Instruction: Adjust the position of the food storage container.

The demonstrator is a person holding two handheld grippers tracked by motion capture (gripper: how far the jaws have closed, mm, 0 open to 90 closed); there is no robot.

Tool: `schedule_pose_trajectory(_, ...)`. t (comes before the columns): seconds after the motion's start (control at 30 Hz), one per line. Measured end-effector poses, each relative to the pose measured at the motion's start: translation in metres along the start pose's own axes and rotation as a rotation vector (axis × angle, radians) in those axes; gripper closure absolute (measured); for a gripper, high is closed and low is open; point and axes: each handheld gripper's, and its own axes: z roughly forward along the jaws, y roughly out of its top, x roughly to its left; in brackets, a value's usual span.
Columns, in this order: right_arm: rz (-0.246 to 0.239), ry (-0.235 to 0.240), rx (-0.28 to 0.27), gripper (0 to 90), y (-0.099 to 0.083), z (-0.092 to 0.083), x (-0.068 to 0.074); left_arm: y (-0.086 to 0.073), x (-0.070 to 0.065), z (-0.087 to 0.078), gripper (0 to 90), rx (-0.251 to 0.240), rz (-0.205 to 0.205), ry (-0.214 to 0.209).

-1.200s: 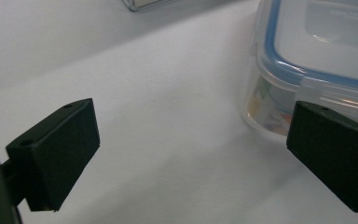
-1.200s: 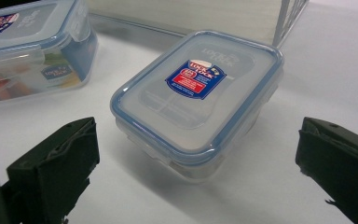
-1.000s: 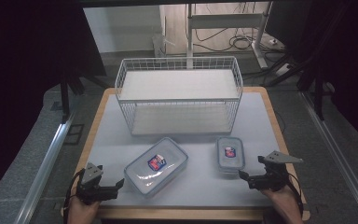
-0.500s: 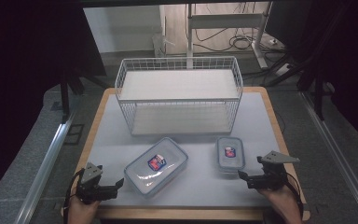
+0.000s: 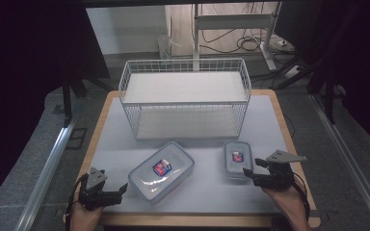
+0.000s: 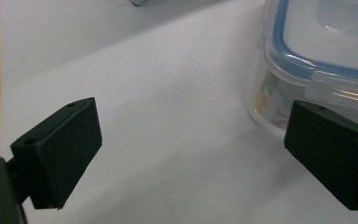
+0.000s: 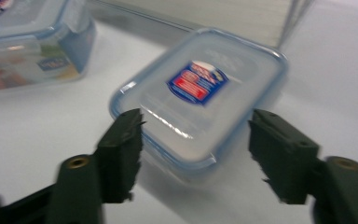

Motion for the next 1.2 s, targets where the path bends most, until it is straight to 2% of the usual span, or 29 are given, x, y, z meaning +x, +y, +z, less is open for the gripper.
schedule_pose_trajectory(0.03, 0.005, 0.021, -0.006, 47.6, 0.005, 0.004, 0.001, 0.000, 0.000, 0.000, 3.7, 0.000, 0.000, 0.003)
schedule_pose_trajectory(0.07, 0.005, 0.021, -0.006, 47.6, 0.005, 0.004, 0.001, 0.000, 0.000, 0.000, 3.7, 0.000, 0.000, 0.003)
schedule_pose_trajectory(0.1, -0.009, 0.037, -0.013, 55.9, 0.010, 0.007, 0.004, 0.000, 0.000, 0.000, 3.7, -0.001, -0.003, 0.003)
schedule_pose_trajectory(0.2, -0.044, 0.058, -0.013, 71.4, 0.018, 0.012, 0.010, -0.001, 0.001, 0.001, 3.7, -0.001, -0.009, -0.001)
schedule_pose_trajectory(0.33, -0.085, 0.086, 0.015, 89.4, 0.028, 0.027, 0.015, -0.001, 0.002, 0.001, 3.7, -0.004, -0.017, -0.005)
schedule_pose_trajectory(0.43, -0.087, 0.095, 0.033, 89.7, 0.032, 0.037, 0.017, -0.001, 0.002, 0.001, 3.8, -0.002, -0.022, -0.007)
schedule_pose_trajectory(0.47, -0.100, 0.091, 0.055, 89.7, 0.037, 0.046, 0.019, -0.002, 0.002, 0.001, 3.9, -0.001, -0.022, -0.008)
schedule_pose_trajectory(0.6, -0.117, 0.097, 0.071, 89.7, 0.042, 0.058, 0.023, -0.002, 0.003, 0.002, 3.9, 0.000, -0.023, -0.009)
schedule_pose_trajectory(0.63, -0.130, 0.102, 0.083, 89.7, 0.044, 0.066, 0.026, -0.002, 0.002, 0.002, 3.9, 0.001, -0.023, -0.008)
schedule_pose_trajectory(0.87, -0.170, 0.083, 0.128, 89.7, 0.049, 0.085, 0.032, -0.002, 0.001, 0.005, 4.0, 0.013, -0.011, -0.023)
schedule_pose_trajectory(1.03, -0.188, 0.063, 0.151, 89.8, 0.049, 0.086, 0.033, -0.002, -0.002, 0.006, 4.0, 0.024, 0.006, -0.027)
schedule_pose_trajectory(1.2, -0.187, 0.042, 0.154, 89.8, 0.048, 0.083, 0.030, -0.003, -0.001, 0.006, 4.1, 0.026, 0.001, -0.034)
